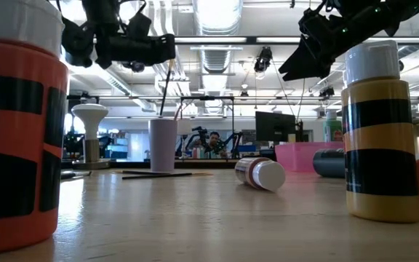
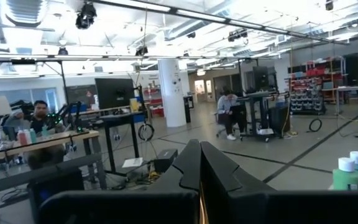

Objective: Pick & Place Paint Supplies
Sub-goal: Put the gold black paint brush into the purple cup

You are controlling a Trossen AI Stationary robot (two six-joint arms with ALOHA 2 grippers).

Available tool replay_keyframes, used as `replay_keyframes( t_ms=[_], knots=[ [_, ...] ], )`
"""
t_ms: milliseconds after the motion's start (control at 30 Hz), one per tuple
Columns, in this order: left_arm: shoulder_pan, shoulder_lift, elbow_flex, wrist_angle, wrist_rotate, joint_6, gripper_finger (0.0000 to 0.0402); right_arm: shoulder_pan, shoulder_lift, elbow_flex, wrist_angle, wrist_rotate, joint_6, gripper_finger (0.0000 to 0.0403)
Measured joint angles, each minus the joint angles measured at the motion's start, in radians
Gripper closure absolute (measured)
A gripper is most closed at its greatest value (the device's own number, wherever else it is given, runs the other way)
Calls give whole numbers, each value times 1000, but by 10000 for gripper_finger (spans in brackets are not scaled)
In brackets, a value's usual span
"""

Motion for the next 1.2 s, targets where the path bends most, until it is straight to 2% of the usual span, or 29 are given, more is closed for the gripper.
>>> replay_keyframes(
  t_ms=[167,367,567,1200],
  knots=[
    [41,61,-6,69,63,-53,401,0,0,0,0,0,0,164],
    [53,166,-8,155,75,-85,401,0,0,0,0,0,0,178],
    [55,216,-12,159,77,-84,401,0,0,0,0,0,0,184],
    [55,307,-91,174,66,-117,401,0,0,0,0,0,0,122]
  ],
)
